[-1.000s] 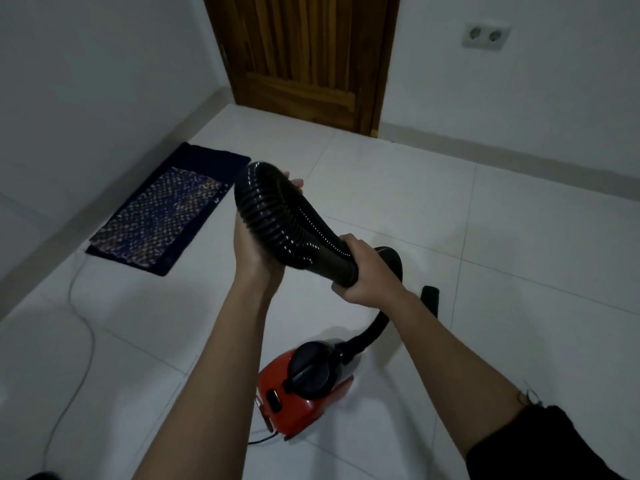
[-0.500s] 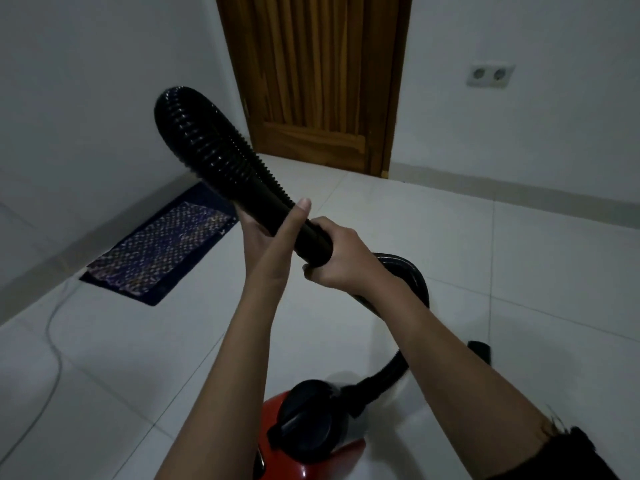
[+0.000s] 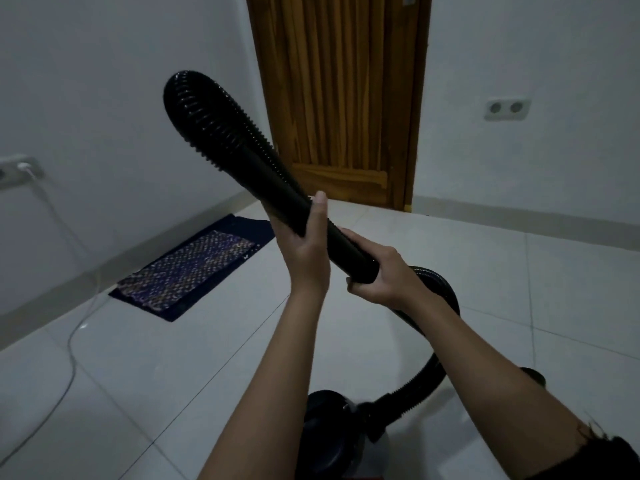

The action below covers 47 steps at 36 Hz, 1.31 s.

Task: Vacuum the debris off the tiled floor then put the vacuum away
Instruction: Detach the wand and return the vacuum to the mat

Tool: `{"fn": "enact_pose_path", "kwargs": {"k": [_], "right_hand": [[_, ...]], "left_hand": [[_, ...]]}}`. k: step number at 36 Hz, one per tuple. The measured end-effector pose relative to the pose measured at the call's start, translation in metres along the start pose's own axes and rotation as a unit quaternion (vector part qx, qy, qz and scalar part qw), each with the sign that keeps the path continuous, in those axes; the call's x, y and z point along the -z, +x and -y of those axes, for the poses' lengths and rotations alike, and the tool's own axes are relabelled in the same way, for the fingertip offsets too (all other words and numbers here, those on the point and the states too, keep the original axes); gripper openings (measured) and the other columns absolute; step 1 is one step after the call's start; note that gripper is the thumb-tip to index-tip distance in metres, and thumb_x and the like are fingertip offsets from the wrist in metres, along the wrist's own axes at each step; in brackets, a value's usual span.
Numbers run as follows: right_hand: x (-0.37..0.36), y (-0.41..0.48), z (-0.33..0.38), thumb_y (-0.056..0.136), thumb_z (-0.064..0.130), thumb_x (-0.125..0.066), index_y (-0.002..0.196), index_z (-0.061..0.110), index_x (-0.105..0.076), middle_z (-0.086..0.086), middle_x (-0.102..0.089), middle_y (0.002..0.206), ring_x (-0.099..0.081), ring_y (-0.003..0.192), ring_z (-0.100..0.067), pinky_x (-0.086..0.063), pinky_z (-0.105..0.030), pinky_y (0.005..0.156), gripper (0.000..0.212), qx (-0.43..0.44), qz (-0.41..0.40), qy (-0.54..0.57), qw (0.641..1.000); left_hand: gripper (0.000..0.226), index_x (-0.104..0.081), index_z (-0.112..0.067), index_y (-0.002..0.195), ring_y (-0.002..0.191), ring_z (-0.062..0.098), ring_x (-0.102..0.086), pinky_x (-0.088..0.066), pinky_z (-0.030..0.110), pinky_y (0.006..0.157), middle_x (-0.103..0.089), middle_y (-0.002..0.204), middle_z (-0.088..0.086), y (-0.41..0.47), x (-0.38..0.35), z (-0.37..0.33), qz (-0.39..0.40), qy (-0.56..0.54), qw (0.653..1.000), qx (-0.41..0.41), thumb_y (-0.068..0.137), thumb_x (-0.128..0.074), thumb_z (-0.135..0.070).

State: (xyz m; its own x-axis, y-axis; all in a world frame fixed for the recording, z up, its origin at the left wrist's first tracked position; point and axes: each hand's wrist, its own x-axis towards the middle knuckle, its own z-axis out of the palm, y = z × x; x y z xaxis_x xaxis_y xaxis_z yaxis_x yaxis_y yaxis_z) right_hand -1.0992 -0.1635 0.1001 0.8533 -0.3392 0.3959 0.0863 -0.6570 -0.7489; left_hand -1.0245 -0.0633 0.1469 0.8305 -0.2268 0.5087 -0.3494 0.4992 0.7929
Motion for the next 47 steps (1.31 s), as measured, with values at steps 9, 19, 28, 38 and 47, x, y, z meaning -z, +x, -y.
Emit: {"fn": "enact_pose_path", "kwargs": {"k": [9, 19, 28, 38, 47], "right_hand": [[-0.003, 0.011, -0.005, 0.074, 0.009, -0.072, 0.137, 0.039, -0.043, 0.005, -0.065, 0.117, -0.065, 0.103, -0.017, -0.058, -0.044, 0.083, 0.076, -0.031, 0.007, 0.04, 0.999], [-0.015, 0.016, 0.004, 0.073, 0.011, -0.067, 0.137, 0.052, -0.032, 0.006, -0.063, 0.12, -0.065, 0.102, -0.02, -0.058, -0.044, 0.082, 0.083, -0.008, 0.04, 0.03, 0.999], [-0.005, -0.025, -0.048, 0.063, 0.04, -0.074, 0.143, 0.046, -0.019, 0.012, -0.049, 0.126, -0.044, 0.116, -0.012, -0.031, -0.042, 0.11, 0.097, -0.032, 0.097, -0.203, 0.974], [-0.041, -0.042, -0.091, 0.064, 0.024, -0.062, 0.137, 0.03, -0.039, 0.002, -0.06, 0.101, -0.057, 0.094, -0.024, -0.045, -0.035, 0.086, 0.077, 0.002, 0.035, -0.23, 0.973], [-0.063, -0.041, -0.109, 0.069, 0.014, -0.061, 0.133, 0.03, -0.047, 0.005, -0.059, 0.087, -0.058, 0.082, -0.021, -0.034, -0.024, 0.071, 0.068, 0.006, 0.048, -0.235, 0.971]], "left_hand": [[0.098, 0.013, -0.056, 0.14, 0.14, 0.011, -0.032, -0.044, 0.026, 0.106, -0.005, 0.16, -0.006, -0.017, 0.001, 0.017, 0.026, 0.124, 0.986, -0.109, 0.082, -0.065, -0.04], [0.095, 0.016, -0.045, 0.143, 0.132, 0.009, -0.041, -0.047, 0.028, 0.104, -0.01, 0.145, -0.036, -0.008, 0.019, 0.019, 0.04, 0.175, 0.971, -0.156, 0.09, -0.061, -0.026], [0.09, 0.017, -0.027, 0.144, 0.138, 0.031, -0.033, -0.045, 0.044, 0.106, 0.001, 0.159, 0.0, -0.018, 0.034, 0.04, 0.008, 0.166, 0.978, -0.126, 0.093, -0.055, -0.016], [0.094, 0.021, -0.023, 0.148, 0.143, 0.021, -0.026, -0.039, 0.03, 0.109, 0.003, 0.161, 0.006, -0.03, 0.052, 0.075, -0.031, 0.16, 0.985, -0.055, 0.093, -0.055, -0.018], [0.096, 0.024, -0.035, 0.145, 0.137, 0.014, -0.036, -0.04, 0.018, 0.106, -0.008, 0.161, 0.003, -0.041, 0.073, 0.095, -0.039, 0.146, 0.988, 0.022, 0.093, -0.056, -0.027]]}}
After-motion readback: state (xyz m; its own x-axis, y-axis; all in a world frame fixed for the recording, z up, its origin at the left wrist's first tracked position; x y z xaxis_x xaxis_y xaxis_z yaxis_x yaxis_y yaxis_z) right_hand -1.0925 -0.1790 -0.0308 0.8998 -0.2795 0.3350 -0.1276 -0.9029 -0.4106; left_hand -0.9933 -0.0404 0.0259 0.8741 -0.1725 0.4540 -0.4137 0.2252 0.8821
